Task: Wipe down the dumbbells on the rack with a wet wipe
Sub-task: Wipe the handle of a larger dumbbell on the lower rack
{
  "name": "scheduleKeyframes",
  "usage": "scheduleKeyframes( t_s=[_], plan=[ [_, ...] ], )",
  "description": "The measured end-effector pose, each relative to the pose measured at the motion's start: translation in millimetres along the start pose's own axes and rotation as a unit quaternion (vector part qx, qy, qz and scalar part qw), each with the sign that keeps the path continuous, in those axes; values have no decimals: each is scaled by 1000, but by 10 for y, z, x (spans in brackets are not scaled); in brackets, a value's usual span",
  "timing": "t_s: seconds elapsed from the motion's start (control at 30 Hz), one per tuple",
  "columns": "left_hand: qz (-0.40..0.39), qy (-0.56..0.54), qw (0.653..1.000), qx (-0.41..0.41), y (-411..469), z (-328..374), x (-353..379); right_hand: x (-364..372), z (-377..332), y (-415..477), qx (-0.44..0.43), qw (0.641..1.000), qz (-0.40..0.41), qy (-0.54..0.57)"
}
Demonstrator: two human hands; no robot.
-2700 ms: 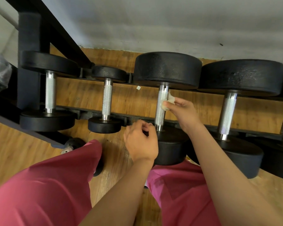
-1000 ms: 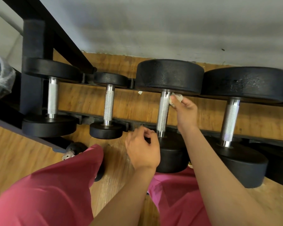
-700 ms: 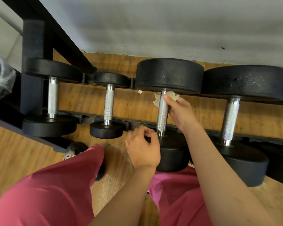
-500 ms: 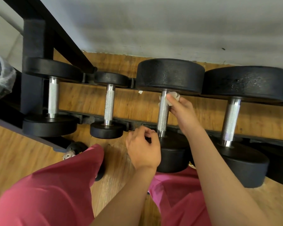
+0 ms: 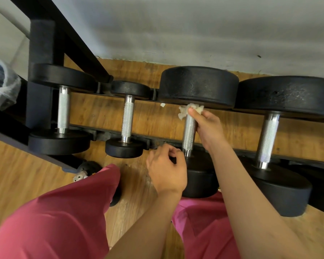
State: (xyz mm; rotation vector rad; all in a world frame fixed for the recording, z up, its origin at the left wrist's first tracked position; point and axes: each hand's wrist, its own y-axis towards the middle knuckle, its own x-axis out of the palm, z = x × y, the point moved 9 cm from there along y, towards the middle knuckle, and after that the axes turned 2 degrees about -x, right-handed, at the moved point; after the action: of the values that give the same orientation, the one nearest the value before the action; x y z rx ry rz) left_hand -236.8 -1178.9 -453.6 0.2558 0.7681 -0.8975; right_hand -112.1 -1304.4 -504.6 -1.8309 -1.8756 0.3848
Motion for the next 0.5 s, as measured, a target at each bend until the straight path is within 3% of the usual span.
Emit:
scheduleKeyframes(
  t_s=[0.33,0.5],
  plan=[
    [10,-9,1000,10,-3,-22,7,-167,8,-43,-16,988,91,122],
    [5,3,1000,4,4,-10,12,-100,9,-13,3,994,50,98]
  ],
)
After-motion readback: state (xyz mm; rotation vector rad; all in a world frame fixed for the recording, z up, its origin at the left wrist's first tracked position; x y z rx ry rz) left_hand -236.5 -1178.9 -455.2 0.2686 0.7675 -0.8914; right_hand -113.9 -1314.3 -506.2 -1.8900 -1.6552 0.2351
